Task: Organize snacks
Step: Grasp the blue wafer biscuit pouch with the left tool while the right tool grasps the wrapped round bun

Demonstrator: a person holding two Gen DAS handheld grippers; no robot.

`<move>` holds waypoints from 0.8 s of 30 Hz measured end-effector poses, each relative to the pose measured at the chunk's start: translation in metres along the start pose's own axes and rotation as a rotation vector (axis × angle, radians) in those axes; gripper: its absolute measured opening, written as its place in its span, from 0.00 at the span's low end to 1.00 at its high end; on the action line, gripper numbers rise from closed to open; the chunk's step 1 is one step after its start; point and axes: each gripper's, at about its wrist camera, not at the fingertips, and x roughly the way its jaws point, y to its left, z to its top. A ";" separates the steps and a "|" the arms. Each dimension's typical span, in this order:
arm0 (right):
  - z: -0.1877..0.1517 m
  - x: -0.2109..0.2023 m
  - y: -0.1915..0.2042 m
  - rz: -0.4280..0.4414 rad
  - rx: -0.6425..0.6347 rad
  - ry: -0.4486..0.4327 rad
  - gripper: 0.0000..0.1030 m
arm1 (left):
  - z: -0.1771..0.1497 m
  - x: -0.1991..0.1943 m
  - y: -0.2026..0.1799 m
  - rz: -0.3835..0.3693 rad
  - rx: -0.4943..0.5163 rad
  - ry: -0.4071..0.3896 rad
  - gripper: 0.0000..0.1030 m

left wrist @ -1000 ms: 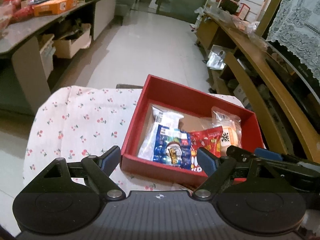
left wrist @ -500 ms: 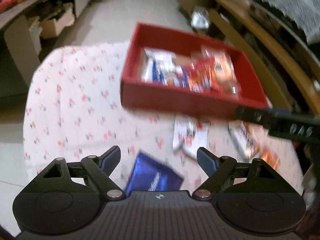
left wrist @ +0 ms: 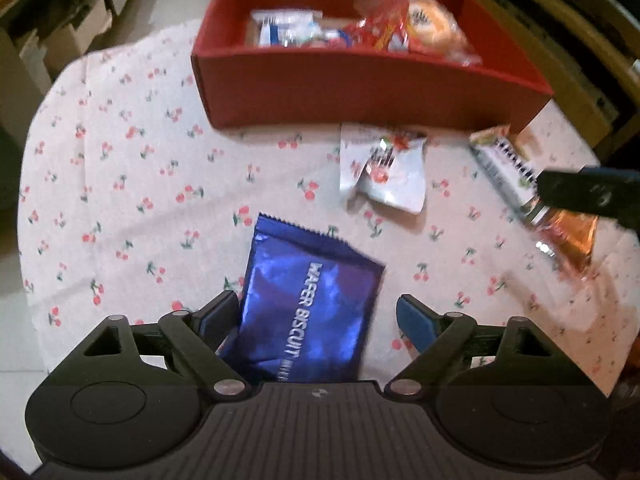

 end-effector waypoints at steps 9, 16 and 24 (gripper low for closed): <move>0.000 0.000 -0.014 0.001 0.015 0.016 0.80 | -0.004 -0.003 -0.018 0.060 0.072 -0.028 0.73; -0.010 -0.009 -0.045 -0.032 0.068 0.016 0.80 | -0.001 -0.010 -0.016 0.027 0.041 -0.036 0.65; -0.023 -0.002 -0.069 -0.083 0.098 0.081 0.81 | 0.002 -0.012 -0.020 -0.017 0.045 -0.036 0.64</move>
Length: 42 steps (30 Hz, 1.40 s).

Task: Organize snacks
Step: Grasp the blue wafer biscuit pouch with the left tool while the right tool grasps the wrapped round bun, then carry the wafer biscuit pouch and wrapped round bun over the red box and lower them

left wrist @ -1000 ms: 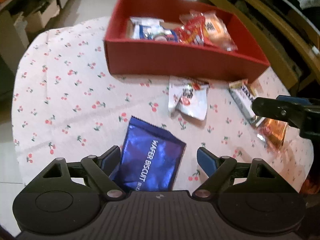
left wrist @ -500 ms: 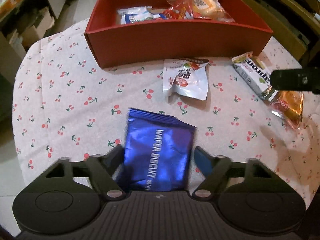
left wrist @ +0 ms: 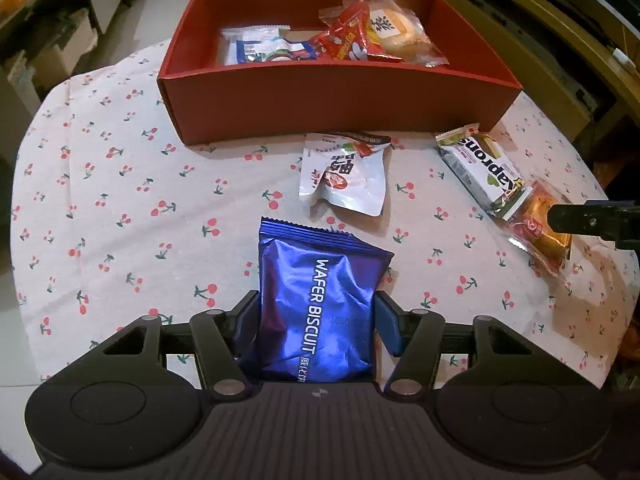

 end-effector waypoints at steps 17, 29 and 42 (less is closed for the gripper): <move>0.007 0.039 -0.007 -0.060 0.161 0.068 0.87 | -0.002 0.006 0.003 -0.041 -0.034 0.025 0.69; -0.011 0.025 0.004 -0.117 -0.004 0.053 0.60 | -0.003 0.002 -0.001 -0.044 -0.013 0.023 0.68; -0.022 0.007 0.026 -0.001 -0.047 0.032 0.60 | -0.004 0.011 -0.005 0.020 0.014 0.029 0.84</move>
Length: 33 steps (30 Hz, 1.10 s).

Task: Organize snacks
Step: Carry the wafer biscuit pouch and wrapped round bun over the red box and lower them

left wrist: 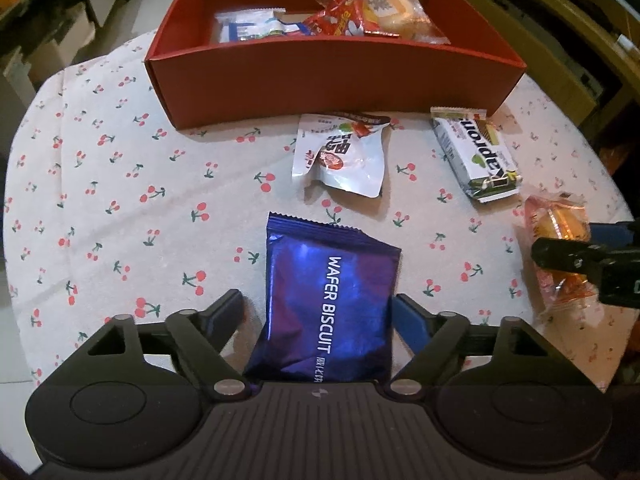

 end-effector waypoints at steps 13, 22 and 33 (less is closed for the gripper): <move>0.010 -0.023 0.021 0.064 -0.066 -0.076 0.60 | -0.011 -0.024 0.001 0.052 -0.066 -0.025 0.63; 0.022 -0.029 0.034 0.061 -0.084 -0.108 0.60 | 0.015 -0.056 -0.002 0.013 -0.056 -0.128 0.63; 0.056 -0.013 0.050 0.054 -0.090 -0.126 0.60 | 0.056 -0.051 0.004 -0.018 -0.046 -0.166 0.63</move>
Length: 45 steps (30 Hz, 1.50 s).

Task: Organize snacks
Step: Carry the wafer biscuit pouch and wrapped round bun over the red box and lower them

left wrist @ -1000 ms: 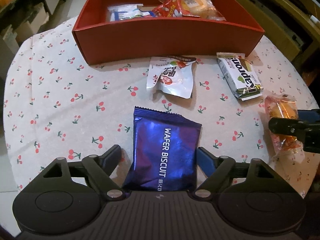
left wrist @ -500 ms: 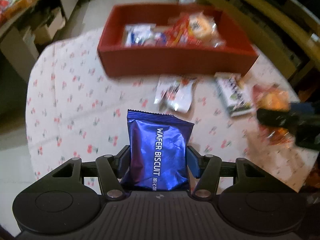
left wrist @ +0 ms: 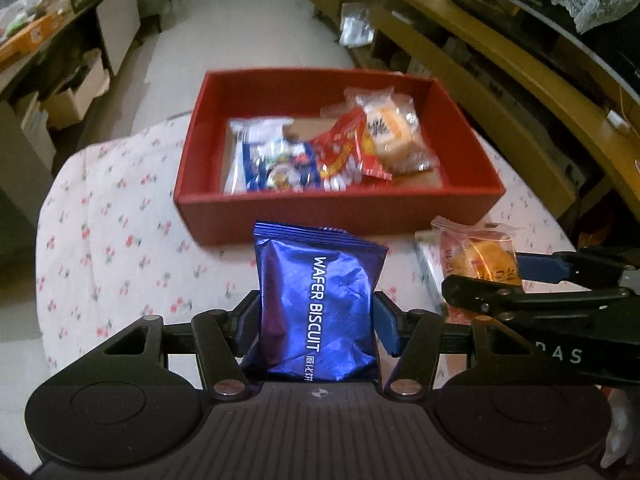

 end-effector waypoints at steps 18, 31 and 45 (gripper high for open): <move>0.039 -0.006 -0.007 -0.034 0.059 -0.105 0.60 | 0.043 -0.001 0.001 -0.015 -0.054 -0.082 0.63; 0.063 -0.003 -0.010 -0.040 0.060 -0.151 0.61 | 0.065 -0.002 0.000 0.008 -0.051 -0.139 0.62; 0.090 0.011 -0.018 -0.052 0.072 -0.170 0.61 | 0.090 0.012 0.003 0.021 -0.070 -0.153 0.62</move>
